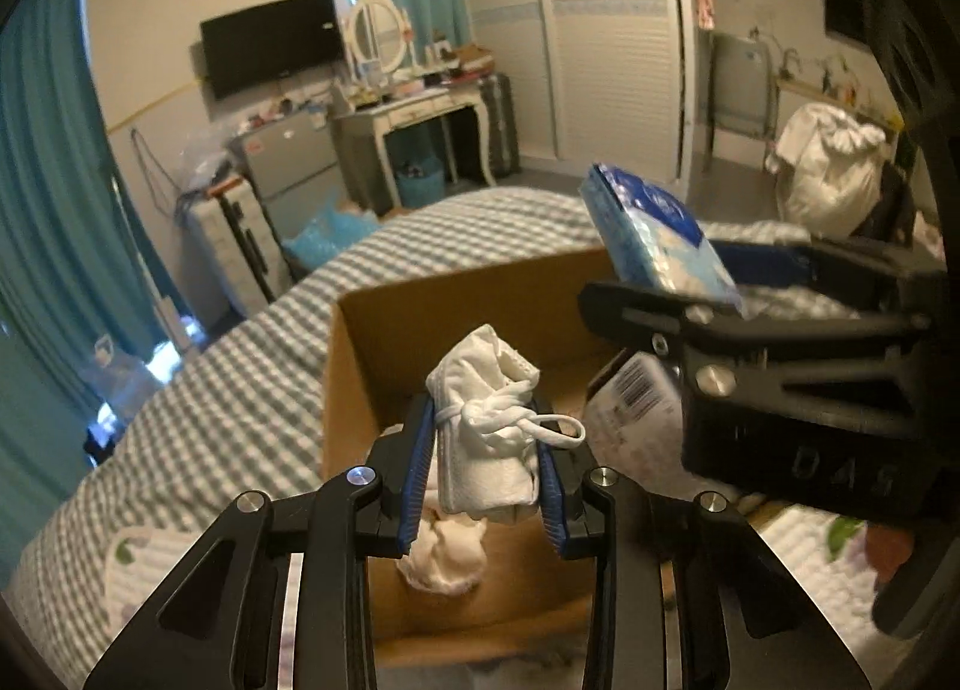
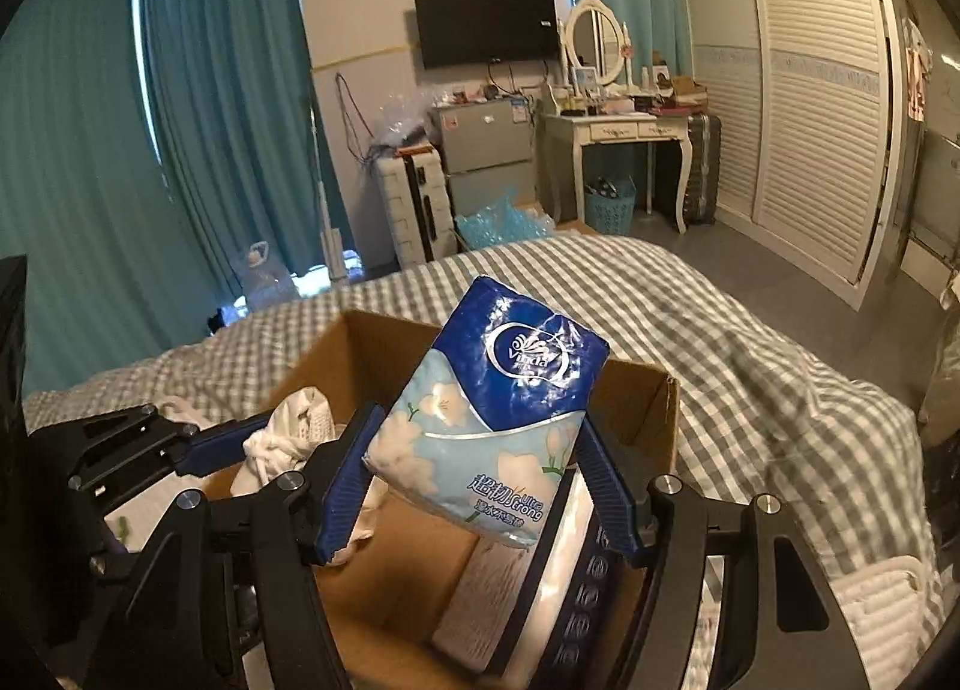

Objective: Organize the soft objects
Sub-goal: 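Drop the sock and tissue pack into the cardboard box, opening both tools, then grasp the white glove with the left tool while the right tool grasps a white sock, then carry the glove and sock over the cardboard box and release them inside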

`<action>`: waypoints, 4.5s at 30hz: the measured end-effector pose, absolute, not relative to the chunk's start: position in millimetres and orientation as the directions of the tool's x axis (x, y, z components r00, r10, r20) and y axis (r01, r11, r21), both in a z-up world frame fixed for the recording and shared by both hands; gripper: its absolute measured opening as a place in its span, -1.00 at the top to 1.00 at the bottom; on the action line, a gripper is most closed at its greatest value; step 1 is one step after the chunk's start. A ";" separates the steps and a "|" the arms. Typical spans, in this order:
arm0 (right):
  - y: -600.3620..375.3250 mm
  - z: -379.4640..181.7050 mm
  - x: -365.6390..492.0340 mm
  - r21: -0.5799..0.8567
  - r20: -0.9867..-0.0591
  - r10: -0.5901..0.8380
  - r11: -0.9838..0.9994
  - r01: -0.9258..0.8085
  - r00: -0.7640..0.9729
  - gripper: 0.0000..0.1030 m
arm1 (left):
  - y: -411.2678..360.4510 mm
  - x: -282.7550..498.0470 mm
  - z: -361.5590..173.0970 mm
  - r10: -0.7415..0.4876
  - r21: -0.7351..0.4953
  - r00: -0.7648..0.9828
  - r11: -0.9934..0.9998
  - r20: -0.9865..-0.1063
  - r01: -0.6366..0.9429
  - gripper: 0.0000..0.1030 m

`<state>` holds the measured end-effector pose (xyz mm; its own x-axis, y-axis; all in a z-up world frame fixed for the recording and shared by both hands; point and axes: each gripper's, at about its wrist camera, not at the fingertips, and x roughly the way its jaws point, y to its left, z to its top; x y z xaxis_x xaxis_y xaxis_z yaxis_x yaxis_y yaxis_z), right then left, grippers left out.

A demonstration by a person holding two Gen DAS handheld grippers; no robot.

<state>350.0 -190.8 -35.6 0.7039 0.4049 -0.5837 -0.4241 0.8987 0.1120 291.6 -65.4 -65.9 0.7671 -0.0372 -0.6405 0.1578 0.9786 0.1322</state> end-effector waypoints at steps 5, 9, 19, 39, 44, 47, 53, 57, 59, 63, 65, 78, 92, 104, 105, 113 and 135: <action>-194.0 -46.7 360.0 0.130 -0.580 0.400 0.906 -0.404 0.710 -0.68 | -66.8 299.2 -82.6 0.007 0.150 0.745 0.981 -0.667 0.125 -0.45; -198.6 -38.1 349.5 0.092 -0.564 0.353 0.925 -0.368 0.746 -0.72 | -62.7 285.7 -79.9 -0.011 0.099 0.728 0.989 -0.686 0.109 -0.50; -222.2 52.9 260.3 0.008 -0.497 0.292 0.943 -0.333 0.817 -0.72 | -51.9 195.9 16.6 0.063 0.163 0.815 0.986 -0.576 0.040 -0.50; -210.1 7.8 84.2 -0.032 -0.577 0.311 0.916 -0.401 0.756 -0.89 | -30.5 30.8 16.3 0.049 0.157 0.891 0.987 -0.451 0.026 -0.69; -186.4 -57.3 99.0 -0.022 -0.661 0.294 0.912 -0.409 0.690 -0.89 | -25.5 49.9 -38.2 0.046 0.122 0.841 0.992 -0.538 0.023 -0.69; -172.2 -94.9 107.6 -0.022 -0.699 0.284 0.909 -0.417 0.657 -0.80 | -21.6 55.6 -63.0 0.053 0.127 0.824 0.992 -0.564 0.023 -0.69; -140.7 -139.8 118.8 -0.052 -0.751 0.278 0.880 -0.473 0.599 -0.52 | 2.2 64.5 -107.4 0.048 0.089 0.773 0.996 -0.633 0.011 -0.69; -122.1 -154.9 126.8 -0.070 -0.778 0.264 0.865 -0.496 0.570 -0.33 | 15.0 67.1 -121.7 0.035 0.048 0.748 0.999 -0.663 -0.005 -0.69; -117.8 -162.2 134.6 -0.075 -0.793 0.244 0.870 -0.487 0.558 -0.14 | 18.0 66.7 -122.3 0.034 0.026 0.743 0.999 -0.668 -0.022 -0.69; -119.8 -168.9 138.6 -0.070 -0.807 0.232 0.875 -0.479 0.543 0.24 | 17.9 65.8 -124.0 0.042 0.023 0.739 0.999 -0.672 -0.036 -0.69; -124.0 -163.4 135.0 -0.042 -0.799 0.258 0.877 -0.478 0.544 0.32 | 16.0 65.4 -125.1 0.040 0.024 0.735 0.999 -0.677 -0.032 -0.69; -188.5 -92.8 120.1 0.079 -0.690 0.359 0.900 -0.428 0.629 0.33 | -21.3 78.8 -113.2 -0.004 0.034 0.692 0.999 -0.721 0.041 -0.69; -208.8 -102.0 191.0 0.071 -0.689 0.332 0.915 -0.396 0.644 0.33 | -48.7 157.4 -157.3 -0.027 0.044 0.588 0.993 -0.809 0.106 -0.65; -222.0 -115.0 214.9 0.115 -0.710 0.322 0.930 -0.349 0.626 0.33 | -69.2 188.1 -167.1 -0.055 0.075 0.597 0.979 -0.801 0.190 -0.65; -223.5 -115.2 214.7 0.120 -0.710 0.322 0.931 -0.344 0.626 0.33 | -70.4 188.1 -168.1 -0.058 0.080 0.601 0.976 -0.797 0.200 -0.60; -232.5 -114.5 202.4 0.121 -0.703 0.307 0.941 -0.317 0.642 0.33 | -72.6 162.8 -154.0 -0.068 0.115 0.624 0.962 -0.778 0.249 -0.08; -196.7 21.5 126.4 0.075 -0.568 0.396 0.898 -0.433 0.722 0.33 | -41.9 92.0 -5.7 -0.059 0.110 0.801 0.982 -0.595 0.153 -0.08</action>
<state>126.4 -196.7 21.5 0.7217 0.3957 -0.5679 -0.4333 0.8981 0.0751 92.0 -41.9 -5.7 0.8014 -0.0588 -0.5952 0.1534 0.9821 0.1096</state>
